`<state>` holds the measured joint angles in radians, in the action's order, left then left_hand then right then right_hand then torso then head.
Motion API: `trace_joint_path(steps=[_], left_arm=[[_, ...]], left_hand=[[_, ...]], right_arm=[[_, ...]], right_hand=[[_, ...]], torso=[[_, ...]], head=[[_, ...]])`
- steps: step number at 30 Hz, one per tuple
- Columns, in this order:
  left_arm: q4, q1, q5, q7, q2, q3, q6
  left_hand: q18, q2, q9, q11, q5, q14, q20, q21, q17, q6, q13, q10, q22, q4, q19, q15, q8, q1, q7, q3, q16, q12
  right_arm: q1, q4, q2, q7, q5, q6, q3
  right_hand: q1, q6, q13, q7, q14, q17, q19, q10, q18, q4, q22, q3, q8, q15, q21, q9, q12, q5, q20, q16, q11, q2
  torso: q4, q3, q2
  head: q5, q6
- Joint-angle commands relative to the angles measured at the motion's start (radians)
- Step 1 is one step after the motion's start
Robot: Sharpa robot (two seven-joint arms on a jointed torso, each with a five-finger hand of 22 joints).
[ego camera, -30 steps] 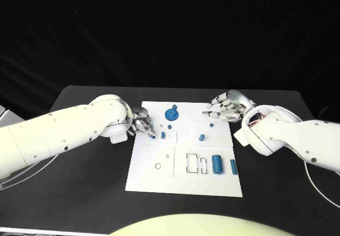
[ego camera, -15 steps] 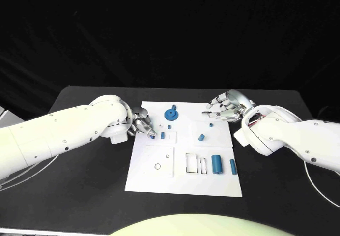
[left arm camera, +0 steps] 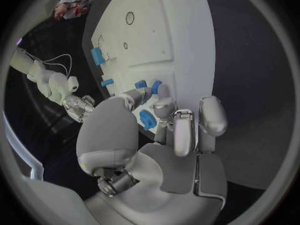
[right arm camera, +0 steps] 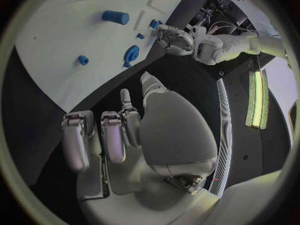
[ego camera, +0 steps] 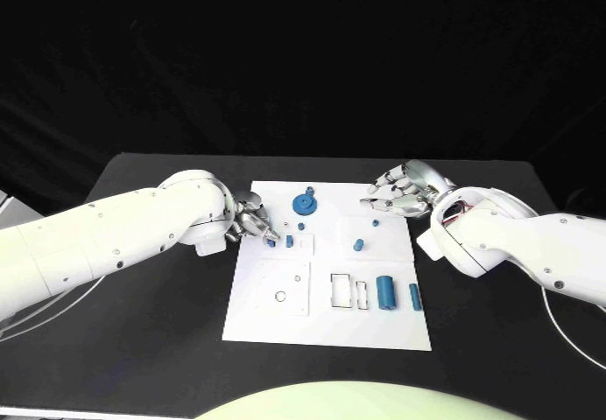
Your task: Assemble the parts on the task board
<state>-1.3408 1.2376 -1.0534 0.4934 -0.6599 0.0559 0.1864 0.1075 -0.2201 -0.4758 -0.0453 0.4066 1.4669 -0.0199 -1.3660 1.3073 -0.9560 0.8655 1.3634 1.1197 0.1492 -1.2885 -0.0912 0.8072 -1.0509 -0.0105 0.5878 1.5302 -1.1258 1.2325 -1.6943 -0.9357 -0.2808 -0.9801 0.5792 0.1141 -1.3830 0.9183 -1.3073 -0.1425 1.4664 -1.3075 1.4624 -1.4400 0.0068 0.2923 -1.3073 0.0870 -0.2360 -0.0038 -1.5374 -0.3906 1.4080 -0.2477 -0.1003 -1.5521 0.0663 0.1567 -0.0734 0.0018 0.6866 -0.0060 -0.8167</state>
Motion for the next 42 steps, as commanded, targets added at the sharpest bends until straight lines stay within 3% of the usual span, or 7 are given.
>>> trace_joint_path(steps=[1,11,23,27,37,40,42], left_arm=[[0.004,-0.002,-0.014,0.002,0.001,0.001,0.007],[0.007,-0.002,-0.018,0.003,0.0,0.001,0.005],[0.007,-0.002,-0.023,0.003,-0.009,-0.001,-0.018],[0.004,-0.002,-0.004,0.001,-0.012,-0.002,-0.033],[-0.005,-0.002,0.148,-0.06,-0.026,-0.009,-0.148],[-0.01,-0.002,0.21,-0.116,-0.034,-0.013,-0.19],[-0.014,-0.002,0.234,-0.157,-0.039,-0.014,-0.215]], left_hand=[[-0.012,0.0,0.0,-0.004,-0.006,0.08,0.004,0.004,0.165,0.0,0.0,-0.005,0.0,0.003,-0.005,-0.007,-0.004,0.009,-0.008,-0.012,0.004,0.004],[-0.013,-0.009,0.0,-0.003,-0.017,0.08,0.004,0.004,0.167,-0.004,0.001,-0.006,0.002,0.032,-0.006,-0.006,-0.01,0.011,-0.008,-0.063,0.005,0.005],[-0.013,-0.006,-0.001,-0.001,-0.141,0.082,0.002,0.005,0.174,-0.008,-0.013,-0.012,0.004,0.131,-0.008,-0.004,-0.014,-0.006,-0.011,-0.169,0.007,0.019],[-0.012,-0.005,0.0,0.0,-0.158,0.081,0.001,0.006,0.169,-0.006,-0.019,-0.015,0.003,0.141,-0.007,-0.004,-0.015,-0.007,-0.012,-0.184,0.006,0.024],[0.0,0.005,0.005,0.015,-0.172,0.062,-0.007,0.039,0.097,0.041,-0.127,-0.082,-0.057,0.143,0.033,0.006,-0.024,0.021,-0.03,-0.25,-0.025,0.101],[0.016,0.014,0.008,0.033,-0.166,0.045,-0.02,0.089,0.043,0.088,-0.258,-0.169,-0.142,0.142,0.093,0.021,-0.034,0.002,-0.049,-0.278,-0.051,0.195],[0.035,0.02,0.011,0.05,-0.163,0.008,-0.033,0.154,-0.053,0.126,-0.285,-0.217,-0.245,0.142,0.168,0.036,-0.044,-0.02,-0.067,-0.291,-0.099,0.22]], right_arm=[[-0.001,-0.002,-0.001,0.012,-0.005,-0.004,0.0],[-0.001,-0.001,-0.001,0.013,-0.005,-0.003,0.0],[-0.001,0.0,0.0,0.015,-0.005,-0.004,0.0],[-0.001,0.001,0.0,0.015,-0.005,-0.003,0.0],[-0.002,0.002,0.001,0.016,-0.004,-0.002,0.0],[-0.002,0.003,0.001,0.016,-0.003,-0.001,0.0],[-0.003,0.003,0.0,0.017,-0.003,0.0,0.0]], right_hand=[[0.007,-0.005,-0.123,-0.002,0.091,-0.21,0.092,-0.001,0.002,-0.001,-0.244,0.004,-0.003,-0.007,0.003,0.0,-0.002,-0.006,0.007,0.007,-0.005,0.0],[0.009,-0.006,-0.121,-0.002,0.091,-0.209,0.092,0.0,0.002,0.0,-0.243,0.003,-0.003,-0.007,0.005,0.0,-0.004,-0.005,0.007,0.007,-0.004,0.001],[0.018,-0.008,-0.125,-0.002,0.092,-0.213,0.094,-0.004,0.001,0.001,-0.246,0.001,-0.004,-0.007,0.0,0.0,0.001,-0.004,0.007,0.005,-0.004,0.0],[0.023,-0.008,-0.123,-0.002,0.092,-0.213,0.092,-0.002,0.003,0.001,-0.243,0.0,-0.004,-0.007,0.006,0.0,-0.001,-0.004,0.007,0.006,-0.004,0.0],[0.027,-0.009,-0.123,-0.002,0.092,-0.212,0.091,-0.002,0.003,0.001,-0.242,-0.001,-0.004,-0.007,0.007,0.0,-0.002,-0.004,0.007,0.006,-0.004,-0.001],[0.027,-0.009,-0.123,-0.002,0.092,-0.212,0.091,-0.002,0.003,0.001,-0.242,-0.001,-0.004,-0.007,0.007,0.0,-0.002,-0.004,0.007,0.006,-0.004,-0.001],[0.027,-0.009,-0.123,-0.002,0.092,-0.212,0.091,-0.002,0.003,0.001,-0.242,-0.001,-0.004,-0.007,0.007,0.0,-0.002,-0.004,0.007,0.006,-0.004,-0.001]], torso=[[-0.0004,-0.0001,0.0],[-0.0001,-0.0007,-0.001],[-0.0001,-0.0002,0.0],[0.0,-0.0004,0.0],[0.0004,-0.0005,-0.001],[0.0001,-0.0001,-0.001],[-0.0004,0.0002,-0.001]], head=[[0.0,0.0],[-0.001,0.0],[-0.003,0.003],[-0.003,0.004],[-0.004,0.007],[-0.005,0.009],[-0.005,0.009]])
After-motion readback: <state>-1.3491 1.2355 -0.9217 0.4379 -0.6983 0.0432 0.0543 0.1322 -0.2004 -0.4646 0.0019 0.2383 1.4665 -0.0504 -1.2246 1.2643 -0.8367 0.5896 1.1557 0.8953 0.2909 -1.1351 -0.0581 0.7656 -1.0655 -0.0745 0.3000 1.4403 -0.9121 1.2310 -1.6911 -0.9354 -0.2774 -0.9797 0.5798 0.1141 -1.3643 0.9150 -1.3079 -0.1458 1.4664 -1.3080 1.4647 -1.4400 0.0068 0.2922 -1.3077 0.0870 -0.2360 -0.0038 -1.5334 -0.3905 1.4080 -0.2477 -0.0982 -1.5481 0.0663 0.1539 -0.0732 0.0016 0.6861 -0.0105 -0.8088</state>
